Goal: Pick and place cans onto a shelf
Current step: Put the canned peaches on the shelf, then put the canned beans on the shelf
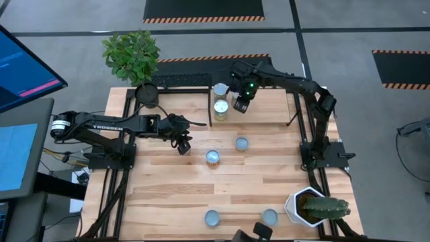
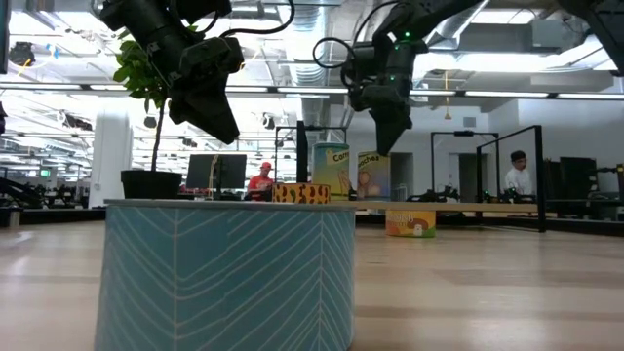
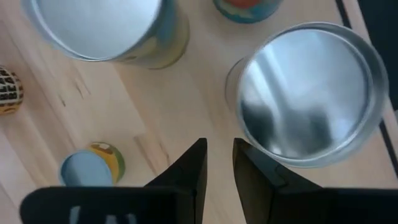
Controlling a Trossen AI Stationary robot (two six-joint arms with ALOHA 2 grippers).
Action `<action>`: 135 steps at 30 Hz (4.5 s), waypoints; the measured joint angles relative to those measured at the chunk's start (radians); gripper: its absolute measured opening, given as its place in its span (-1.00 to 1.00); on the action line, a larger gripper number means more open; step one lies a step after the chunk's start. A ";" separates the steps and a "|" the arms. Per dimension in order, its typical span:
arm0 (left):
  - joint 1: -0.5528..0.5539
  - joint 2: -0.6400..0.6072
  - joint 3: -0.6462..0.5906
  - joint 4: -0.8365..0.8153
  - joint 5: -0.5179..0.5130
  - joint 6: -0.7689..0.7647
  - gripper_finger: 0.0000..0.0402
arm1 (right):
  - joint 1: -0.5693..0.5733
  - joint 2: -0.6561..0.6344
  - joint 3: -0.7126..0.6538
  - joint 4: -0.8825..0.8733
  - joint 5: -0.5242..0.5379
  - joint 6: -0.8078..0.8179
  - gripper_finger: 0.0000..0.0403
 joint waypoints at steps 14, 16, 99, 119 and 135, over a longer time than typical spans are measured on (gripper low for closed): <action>0.000 0.000 0.000 0.000 0.000 0.000 -0.35 | -0.010 -0.009 0.000 -0.008 0.001 0.016 -0.50; 0.000 0.000 0.000 0.000 0.000 0.000 -0.35 | 0.001 -0.024 0.000 -0.034 -0.002 0.035 -0.50; -0.050 0.556 0.394 0.142 0.177 -0.045 -0.56 | 0.295 -1.049 0.000 -0.428 0.156 0.346 -0.50; -0.154 0.725 0.567 0.117 0.044 0.189 -0.87 | 0.296 -1.051 0.000 -0.428 0.154 0.371 -0.50; -0.169 0.723 0.642 -0.325 0.114 0.125 -1.00 | 0.297 -0.948 -0.001 -0.427 0.112 0.350 -0.50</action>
